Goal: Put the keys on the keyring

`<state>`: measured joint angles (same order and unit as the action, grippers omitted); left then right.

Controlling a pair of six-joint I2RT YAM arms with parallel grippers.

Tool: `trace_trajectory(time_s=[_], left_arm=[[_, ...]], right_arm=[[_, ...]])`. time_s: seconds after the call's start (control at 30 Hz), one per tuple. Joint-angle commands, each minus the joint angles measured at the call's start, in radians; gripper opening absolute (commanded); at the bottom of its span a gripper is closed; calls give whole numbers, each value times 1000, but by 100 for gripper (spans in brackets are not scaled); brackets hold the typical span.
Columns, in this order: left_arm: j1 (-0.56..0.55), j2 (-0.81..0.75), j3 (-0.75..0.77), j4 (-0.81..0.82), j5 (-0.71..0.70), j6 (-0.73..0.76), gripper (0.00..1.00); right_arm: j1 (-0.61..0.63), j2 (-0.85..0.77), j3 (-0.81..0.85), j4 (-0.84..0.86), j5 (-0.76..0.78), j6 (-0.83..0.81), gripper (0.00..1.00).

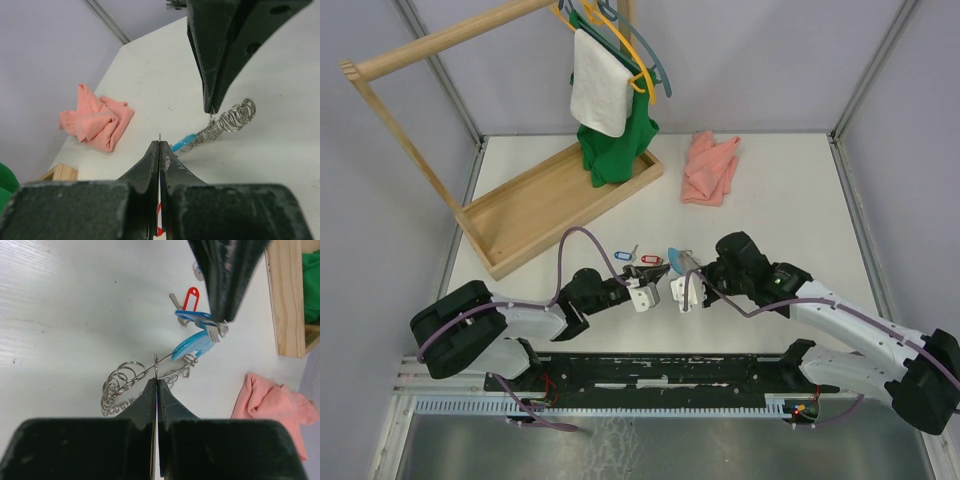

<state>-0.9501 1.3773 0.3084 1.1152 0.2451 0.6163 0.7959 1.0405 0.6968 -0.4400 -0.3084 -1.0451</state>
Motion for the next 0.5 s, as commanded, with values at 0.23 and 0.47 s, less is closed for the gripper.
trace_trajectory(time_s=[0.23,0.47], left_arm=[[1,-37,-2,2,60,40,3],[1,-23,20,-11,112,33,3]], right_arm=[[-48,-60,-14,108,-83,72,1],[-48,-74,-25,134,-62,71,1]])
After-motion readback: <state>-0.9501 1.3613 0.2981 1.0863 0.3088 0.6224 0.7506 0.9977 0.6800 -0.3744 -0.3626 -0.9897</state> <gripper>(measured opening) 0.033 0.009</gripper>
